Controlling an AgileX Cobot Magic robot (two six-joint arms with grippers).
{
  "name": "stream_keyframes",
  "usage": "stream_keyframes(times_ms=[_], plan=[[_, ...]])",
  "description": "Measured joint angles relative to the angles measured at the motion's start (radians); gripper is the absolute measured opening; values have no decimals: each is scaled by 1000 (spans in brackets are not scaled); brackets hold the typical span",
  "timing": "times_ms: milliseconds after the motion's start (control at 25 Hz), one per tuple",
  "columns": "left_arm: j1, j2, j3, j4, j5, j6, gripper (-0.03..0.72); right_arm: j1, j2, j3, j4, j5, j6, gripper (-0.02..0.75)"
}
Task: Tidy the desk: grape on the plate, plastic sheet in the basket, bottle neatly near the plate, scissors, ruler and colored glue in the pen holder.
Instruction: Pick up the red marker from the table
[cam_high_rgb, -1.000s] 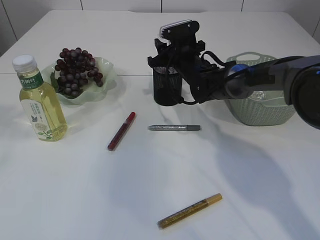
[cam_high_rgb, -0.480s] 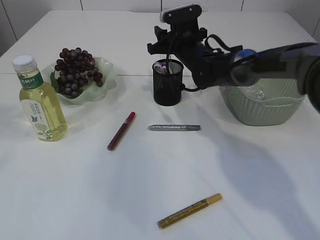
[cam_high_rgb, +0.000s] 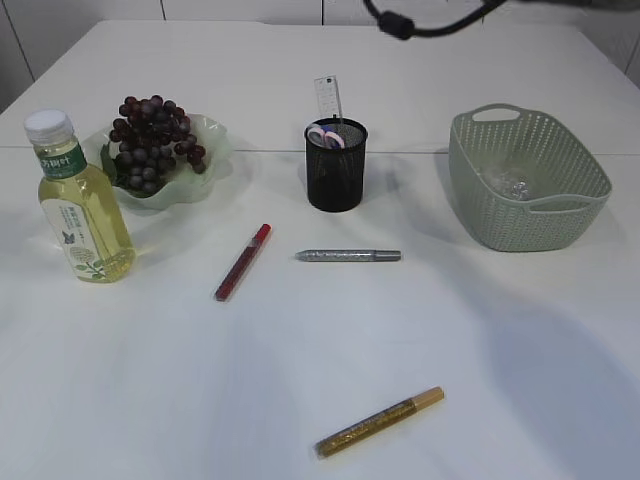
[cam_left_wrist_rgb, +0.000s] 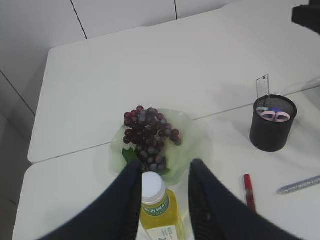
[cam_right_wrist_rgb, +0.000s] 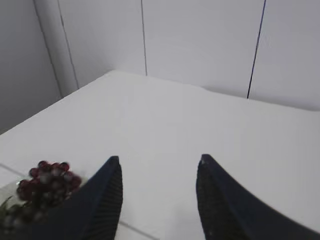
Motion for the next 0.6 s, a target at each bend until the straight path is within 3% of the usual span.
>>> stream_keyframes(times_ms=[240, 600], plan=[[0, 0, 0, 4, -2, -20, 239, 0, -251, 0, 37, 418, 0, 386], [0, 42, 0, -85, 85, -50, 239, 0, -479, -4, 38, 851, 26, 386]])
